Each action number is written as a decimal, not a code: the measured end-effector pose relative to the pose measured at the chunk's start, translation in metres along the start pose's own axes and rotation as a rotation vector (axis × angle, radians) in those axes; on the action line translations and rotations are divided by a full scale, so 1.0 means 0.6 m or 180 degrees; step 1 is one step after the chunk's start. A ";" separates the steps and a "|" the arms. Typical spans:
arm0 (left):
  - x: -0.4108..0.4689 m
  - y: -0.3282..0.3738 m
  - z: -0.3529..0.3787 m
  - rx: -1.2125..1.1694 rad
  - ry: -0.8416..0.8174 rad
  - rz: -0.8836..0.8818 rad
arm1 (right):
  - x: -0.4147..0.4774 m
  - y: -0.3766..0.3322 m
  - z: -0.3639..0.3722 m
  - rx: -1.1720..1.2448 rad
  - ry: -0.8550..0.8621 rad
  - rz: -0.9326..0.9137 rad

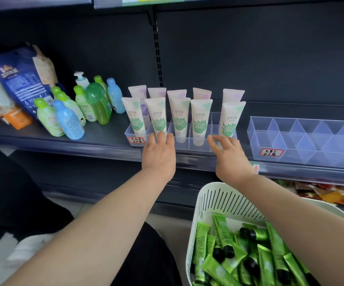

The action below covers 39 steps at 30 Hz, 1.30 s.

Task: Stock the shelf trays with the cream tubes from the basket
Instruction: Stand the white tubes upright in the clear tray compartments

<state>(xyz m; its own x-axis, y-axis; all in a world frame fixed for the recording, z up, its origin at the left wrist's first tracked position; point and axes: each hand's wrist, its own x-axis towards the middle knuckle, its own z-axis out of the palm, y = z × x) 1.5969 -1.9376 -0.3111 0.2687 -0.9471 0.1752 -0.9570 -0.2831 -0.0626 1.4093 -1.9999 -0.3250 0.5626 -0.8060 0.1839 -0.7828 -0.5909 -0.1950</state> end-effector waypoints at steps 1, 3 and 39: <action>0.000 -0.004 0.002 0.0032 0.0002 -0.0008 | 0.003 -0.005 0.002 -0.0006 0.0009 -0.0021; 0.001 -0.013 0.005 0.0061 -0.0003 -0.0041 | 0.010 -0.014 0.004 -0.0039 -0.0006 -0.0062; -0.009 0.143 -0.047 -0.0817 0.0095 0.0504 | -0.070 0.075 -0.065 -0.0668 0.0220 0.0402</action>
<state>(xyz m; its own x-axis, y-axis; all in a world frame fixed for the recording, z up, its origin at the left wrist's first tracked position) 1.5102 -1.9527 -0.2894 0.1144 -0.9705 0.2123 -0.9840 -0.0813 0.1584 1.3400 -1.9913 -0.3041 0.4429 -0.8645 0.2375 -0.8879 -0.4597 -0.0177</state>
